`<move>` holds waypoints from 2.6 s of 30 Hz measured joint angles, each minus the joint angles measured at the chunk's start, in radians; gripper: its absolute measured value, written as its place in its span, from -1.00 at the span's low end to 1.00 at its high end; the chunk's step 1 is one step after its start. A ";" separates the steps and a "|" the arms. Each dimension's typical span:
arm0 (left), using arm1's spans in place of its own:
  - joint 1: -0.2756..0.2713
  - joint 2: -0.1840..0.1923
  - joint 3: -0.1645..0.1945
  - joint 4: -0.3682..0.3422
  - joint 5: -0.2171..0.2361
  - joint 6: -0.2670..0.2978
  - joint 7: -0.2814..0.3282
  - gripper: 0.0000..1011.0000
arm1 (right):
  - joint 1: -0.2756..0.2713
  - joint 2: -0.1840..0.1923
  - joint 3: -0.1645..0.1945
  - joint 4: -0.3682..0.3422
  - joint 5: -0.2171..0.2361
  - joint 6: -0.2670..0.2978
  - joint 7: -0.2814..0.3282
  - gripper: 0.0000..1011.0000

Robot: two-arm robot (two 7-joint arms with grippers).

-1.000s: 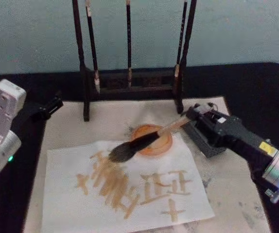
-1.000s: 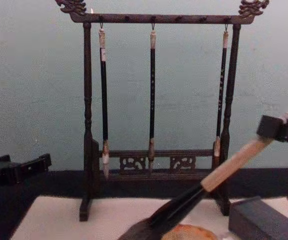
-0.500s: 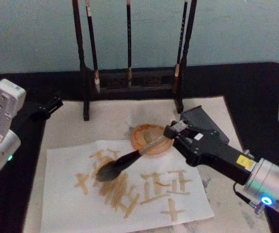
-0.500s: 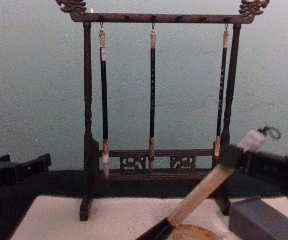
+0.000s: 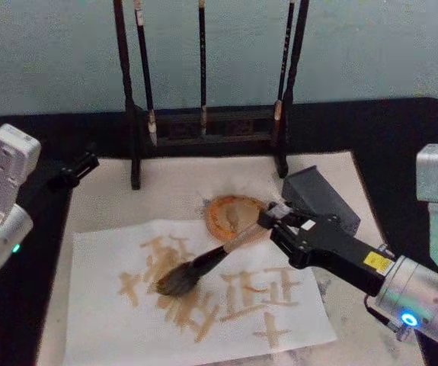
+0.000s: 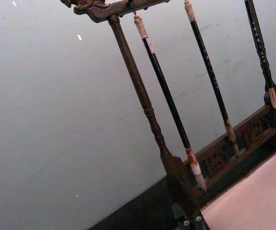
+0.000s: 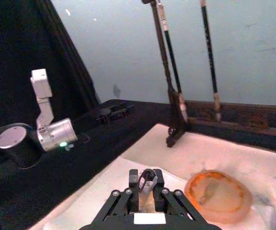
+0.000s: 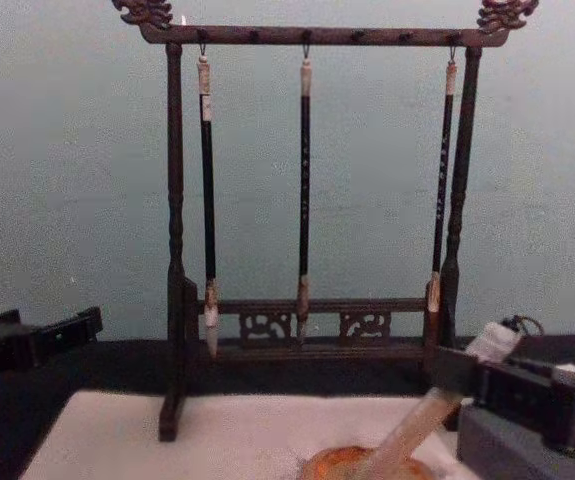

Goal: Pick up the brush from the inkstone, write on the paper, then place the brush back to its original position.

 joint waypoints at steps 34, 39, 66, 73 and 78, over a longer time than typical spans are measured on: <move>0.000 0.000 0.000 0.000 0.000 0.000 0.000 0.98 | -0.177 0.034 0.215 -0.092 0.044 -0.048 0.065 -0.66; 0.000 0.000 0.000 0.000 0.000 0.000 0.000 0.98 | -0.151 0.015 0.186 -0.105 0.026 -0.049 0.086 -0.66; 0.000 0.000 0.000 0.000 0.000 0.000 0.000 0.98 | -0.084 -0.035 0.092 -0.005 -0.020 0.011 0.074 -0.66; 0.000 0.000 0.000 0.000 0.000 0.000 0.000 0.98 | -0.122 -0.019 0.140 -0.001 0.002 -0.007 0.069 -0.66; 0.000 0.000 0.000 0.000 0.000 0.000 0.000 0.98 | -0.149 -0.012 0.179 0.000 0.023 -0.026 0.069 -0.66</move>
